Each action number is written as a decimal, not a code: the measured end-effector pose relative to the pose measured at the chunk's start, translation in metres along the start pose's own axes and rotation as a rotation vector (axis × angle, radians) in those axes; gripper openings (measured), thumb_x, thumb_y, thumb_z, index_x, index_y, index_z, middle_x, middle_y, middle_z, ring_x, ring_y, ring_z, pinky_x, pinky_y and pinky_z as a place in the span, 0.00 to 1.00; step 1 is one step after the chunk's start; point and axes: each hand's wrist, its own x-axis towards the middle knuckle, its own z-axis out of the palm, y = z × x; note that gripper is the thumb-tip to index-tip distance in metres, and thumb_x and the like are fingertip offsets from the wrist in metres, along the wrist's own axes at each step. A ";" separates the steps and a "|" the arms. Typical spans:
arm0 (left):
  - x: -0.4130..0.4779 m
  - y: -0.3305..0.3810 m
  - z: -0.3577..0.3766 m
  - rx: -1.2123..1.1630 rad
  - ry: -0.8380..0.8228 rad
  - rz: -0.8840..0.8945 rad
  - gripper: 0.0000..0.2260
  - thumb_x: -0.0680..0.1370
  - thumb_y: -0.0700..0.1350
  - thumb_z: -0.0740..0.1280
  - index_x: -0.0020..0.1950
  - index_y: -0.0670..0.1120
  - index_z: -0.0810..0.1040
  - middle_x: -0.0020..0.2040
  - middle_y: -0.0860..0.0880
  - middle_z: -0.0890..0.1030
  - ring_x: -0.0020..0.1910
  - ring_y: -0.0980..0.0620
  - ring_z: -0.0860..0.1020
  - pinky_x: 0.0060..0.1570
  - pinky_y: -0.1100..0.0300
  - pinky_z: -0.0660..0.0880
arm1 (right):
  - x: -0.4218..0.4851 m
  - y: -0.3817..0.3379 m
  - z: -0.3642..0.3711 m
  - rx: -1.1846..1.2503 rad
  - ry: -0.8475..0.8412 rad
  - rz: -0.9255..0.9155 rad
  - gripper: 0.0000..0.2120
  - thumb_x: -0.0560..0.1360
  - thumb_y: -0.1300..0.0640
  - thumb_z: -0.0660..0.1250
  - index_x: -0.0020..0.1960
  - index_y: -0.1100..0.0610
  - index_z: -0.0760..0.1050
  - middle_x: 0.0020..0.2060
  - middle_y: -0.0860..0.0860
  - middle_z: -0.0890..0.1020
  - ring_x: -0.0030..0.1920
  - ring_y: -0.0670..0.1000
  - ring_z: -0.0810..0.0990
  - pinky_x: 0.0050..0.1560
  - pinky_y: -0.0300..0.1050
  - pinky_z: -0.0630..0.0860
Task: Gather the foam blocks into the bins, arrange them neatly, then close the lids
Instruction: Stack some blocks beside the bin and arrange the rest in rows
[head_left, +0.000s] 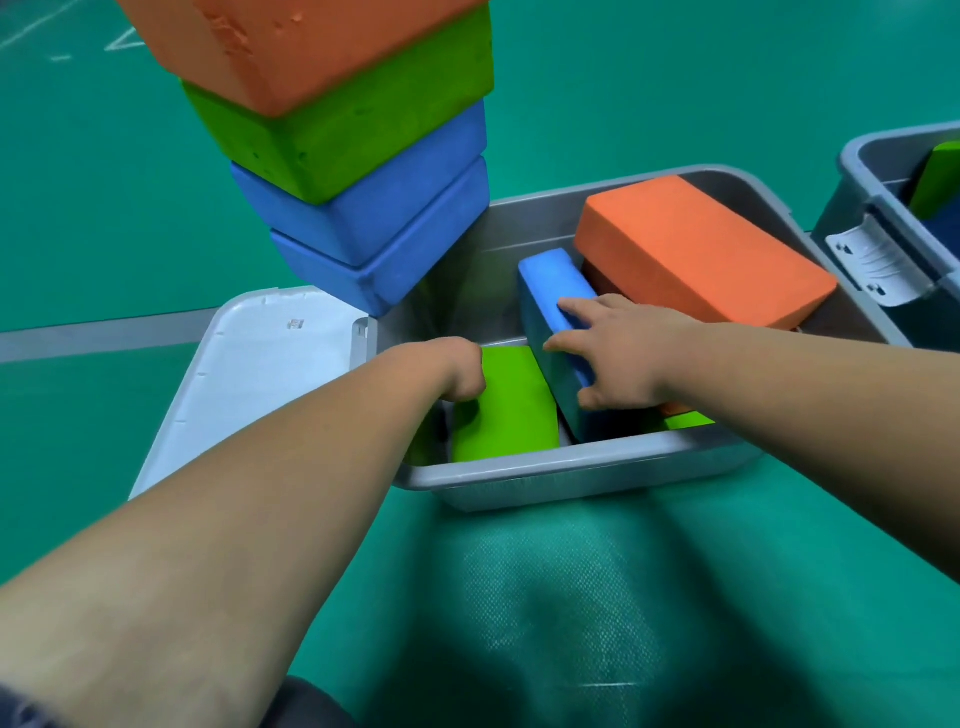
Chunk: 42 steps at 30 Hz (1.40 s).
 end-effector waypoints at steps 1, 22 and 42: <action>0.004 0.001 0.000 0.011 0.002 0.003 0.13 0.80 0.44 0.62 0.60 0.42 0.80 0.59 0.41 0.81 0.53 0.42 0.80 0.49 0.52 0.75 | 0.001 0.000 -0.002 0.011 -0.008 -0.003 0.38 0.72 0.35 0.65 0.79 0.39 0.59 0.80 0.54 0.54 0.75 0.61 0.62 0.71 0.60 0.69; 0.067 0.008 0.017 -0.117 -0.086 -0.089 0.38 0.75 0.54 0.67 0.82 0.45 0.59 0.80 0.45 0.63 0.74 0.39 0.69 0.70 0.43 0.71 | 0.003 0.010 0.000 -0.032 0.059 -0.073 0.44 0.68 0.32 0.72 0.79 0.37 0.57 0.78 0.50 0.55 0.68 0.57 0.65 0.67 0.56 0.73; 0.047 0.014 0.013 0.012 -0.037 -0.033 0.38 0.80 0.64 0.65 0.84 0.46 0.57 0.83 0.45 0.58 0.79 0.39 0.63 0.76 0.44 0.64 | -0.010 0.002 0.000 -0.047 0.065 -0.030 0.32 0.69 0.37 0.70 0.72 0.37 0.68 0.69 0.53 0.67 0.55 0.59 0.71 0.57 0.55 0.77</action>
